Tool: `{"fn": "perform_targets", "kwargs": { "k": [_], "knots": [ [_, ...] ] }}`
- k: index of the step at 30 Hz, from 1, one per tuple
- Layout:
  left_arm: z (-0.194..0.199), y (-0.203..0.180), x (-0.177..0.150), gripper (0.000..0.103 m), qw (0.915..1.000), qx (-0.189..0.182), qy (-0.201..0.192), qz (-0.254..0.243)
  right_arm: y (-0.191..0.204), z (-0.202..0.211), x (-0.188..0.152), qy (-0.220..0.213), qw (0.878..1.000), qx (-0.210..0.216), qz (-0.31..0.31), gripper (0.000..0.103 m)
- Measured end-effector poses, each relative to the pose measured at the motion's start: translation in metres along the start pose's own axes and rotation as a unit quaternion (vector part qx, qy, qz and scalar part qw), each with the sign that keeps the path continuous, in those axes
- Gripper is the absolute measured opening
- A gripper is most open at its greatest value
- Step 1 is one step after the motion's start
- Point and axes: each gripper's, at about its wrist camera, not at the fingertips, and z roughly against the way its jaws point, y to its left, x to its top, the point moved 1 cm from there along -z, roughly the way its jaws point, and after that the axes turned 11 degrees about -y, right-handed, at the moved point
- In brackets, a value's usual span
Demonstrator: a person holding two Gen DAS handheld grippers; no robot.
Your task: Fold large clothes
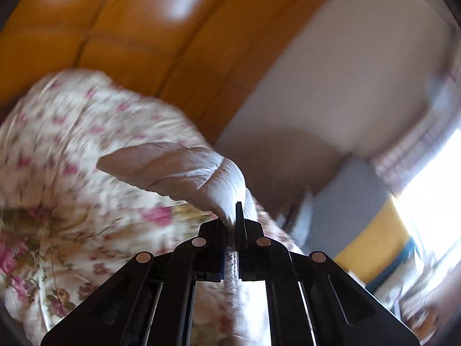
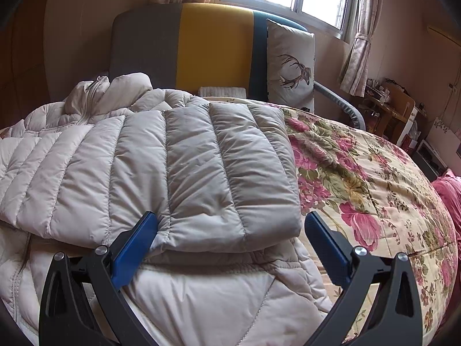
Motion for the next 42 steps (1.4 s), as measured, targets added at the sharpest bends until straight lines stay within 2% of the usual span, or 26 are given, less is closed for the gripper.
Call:
{"fn": "perform_targets", "kwargs": {
  "k": [4, 6, 9, 12, 14, 17, 20, 22, 25, 27, 29, 32, 34, 35, 36, 38, 40, 42],
  "knots": [
    [0.025, -0.067, -0.019, 0.004, 0.9939, -0.046, -0.003, -0.1, -0.004, -0.001, 0.0, 0.003, 1.0, 0.006, -0.012, 0.101],
    [0.034, -0.098, -0.035, 0.004, 0.9869, -0.061, 0.001, -0.149, -0.006, -0.001, -0.001, 0.005, 1.0, 0.01, -0.019, 0.101],
    [0.05, -0.144, -0.069, 0.004, 0.9705, -0.095, 0.017, -0.221, -0.009, -0.002, -0.002, 0.007, 0.999, 0.015, -0.032, 0.101],
    [0.07, -0.187, -0.105, 0.004, 0.9471, -0.132, 0.019, -0.292, -0.012, -0.003, -0.002, 0.01, 0.999, 0.019, -0.043, 0.101],
    [0.086, -0.215, -0.131, 0.004, 0.9259, -0.161, 0.016, -0.341, -0.014, -0.004, -0.002, 0.012, 0.999, 0.021, -0.048, 0.101],
    [0.11, -0.254, -0.173, 0.004, 0.8892, -0.204, 0.01, -0.41, -0.013, -0.004, -0.003, 0.012, 0.998, 0.021, -0.05, 0.101],
    [0.124, -0.28, -0.222, 0.004, 0.8516, -0.237, 0.023, -0.467, -0.014, -0.004, -0.002, 0.012, 0.998, 0.021, -0.049, 0.101],
    [0.128, -0.294, -0.258, 0.004, 0.8272, -0.253, 0.046, -0.5, -0.015, -0.004, -0.003, 0.012, 0.998, 0.021, -0.05, 0.101],
    [0.127, -0.302, -0.302, 0.004, 0.8061, -0.262, 0.078, -0.525, -0.014, -0.004, -0.003, 0.012, 0.998, 0.021, -0.05, 0.101],
    [0.125, -0.3, -0.324, 0.004, 0.7973, -0.266, 0.094, -0.533, -0.015, -0.004, -0.003, 0.012, 0.998, 0.022, -0.053, 0.101],
    [0.128, -0.298, -0.343, 0.004, 0.7859, -0.269, 0.098, -0.548, -0.015, -0.005, -0.003, 0.014, 0.998, 0.023, -0.056, 0.101],
    [0.132, -0.296, -0.355, 0.004, 0.7682, -0.28, 0.097, -0.568, -0.016, -0.007, -0.004, 0.017, 0.998, 0.024, -0.061, 0.101],
    [0.134, -0.297, -0.356, 0.015, 0.7612, -0.291, 0.103, -0.57, -0.016, -0.007, -0.004, 0.018, 0.998, 0.024, -0.064, 0.101],
    [0.136, -0.298, -0.352, 0.033, 0.7613, -0.297, 0.108, -0.566, -0.016, -0.007, -0.004, 0.018, 0.997, 0.024, -0.065, 0.101],
    [0.137, -0.298, -0.348, 0.056, 0.765, -0.3, 0.109, -0.56, -0.016, -0.007, -0.004, 0.017, 0.997, 0.024, -0.065, 0.101],
    [0.143, -0.296, -0.33, 0.077, 0.7824, -0.31, 0.1, -0.531, -0.016, -0.007, -0.004, 0.017, 0.997, 0.024, -0.066, 0.101],
    [0.146, -0.288, -0.306, 0.077, 0.8001, -0.319, 0.102, -0.498, -0.016, -0.006, -0.004, 0.016, 0.997, 0.024, -0.067, 0.101],
    [0.143, -0.277, -0.286, 0.077, 0.82, -0.308, 0.103, -0.471, -0.018, -0.002, -0.004, 0.007, 0.997, 0.025, -0.071, 0.101]
  ]
}}
